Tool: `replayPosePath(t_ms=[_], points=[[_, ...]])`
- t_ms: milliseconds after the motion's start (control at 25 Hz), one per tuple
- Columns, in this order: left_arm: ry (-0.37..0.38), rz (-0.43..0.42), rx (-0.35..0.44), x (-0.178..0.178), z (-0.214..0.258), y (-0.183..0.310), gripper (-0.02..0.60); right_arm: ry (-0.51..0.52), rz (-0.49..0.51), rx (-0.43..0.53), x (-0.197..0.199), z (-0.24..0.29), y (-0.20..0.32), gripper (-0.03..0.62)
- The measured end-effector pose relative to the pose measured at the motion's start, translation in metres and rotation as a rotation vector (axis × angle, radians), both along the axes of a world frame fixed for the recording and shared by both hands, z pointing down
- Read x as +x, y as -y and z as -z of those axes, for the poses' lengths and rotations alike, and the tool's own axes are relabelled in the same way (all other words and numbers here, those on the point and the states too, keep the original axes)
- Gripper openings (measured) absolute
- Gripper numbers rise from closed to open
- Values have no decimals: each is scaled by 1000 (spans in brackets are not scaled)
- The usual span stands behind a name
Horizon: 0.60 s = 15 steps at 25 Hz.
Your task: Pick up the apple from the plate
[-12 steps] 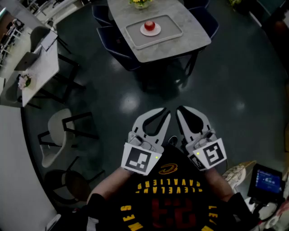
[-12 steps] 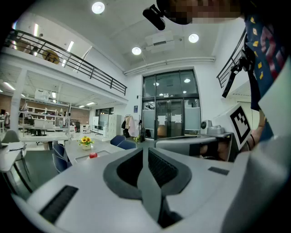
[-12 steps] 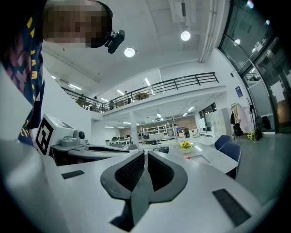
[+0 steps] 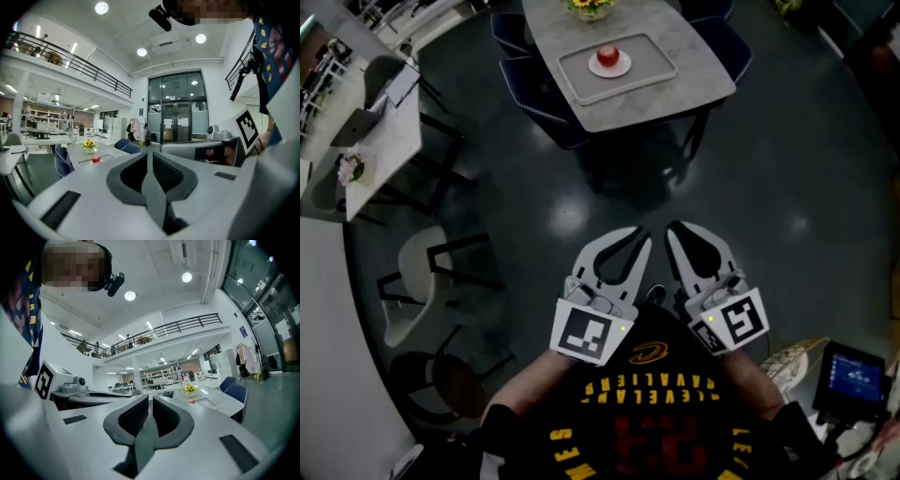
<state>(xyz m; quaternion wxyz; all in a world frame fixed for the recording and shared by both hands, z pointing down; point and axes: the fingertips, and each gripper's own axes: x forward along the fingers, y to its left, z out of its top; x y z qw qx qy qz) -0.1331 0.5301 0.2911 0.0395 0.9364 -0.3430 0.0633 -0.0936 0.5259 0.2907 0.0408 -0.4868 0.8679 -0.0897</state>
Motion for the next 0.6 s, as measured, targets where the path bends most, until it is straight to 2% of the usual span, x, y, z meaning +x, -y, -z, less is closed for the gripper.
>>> replayPosePath(t_ms=[400, 600], points=[[-11, 22, -14, 39, -2, -6, 38, 3, 9, -42, 42, -9, -6, 34], [-8, 45, -16, 72, -1, -8, 38, 16, 19, -54, 76, -11, -6, 32]])
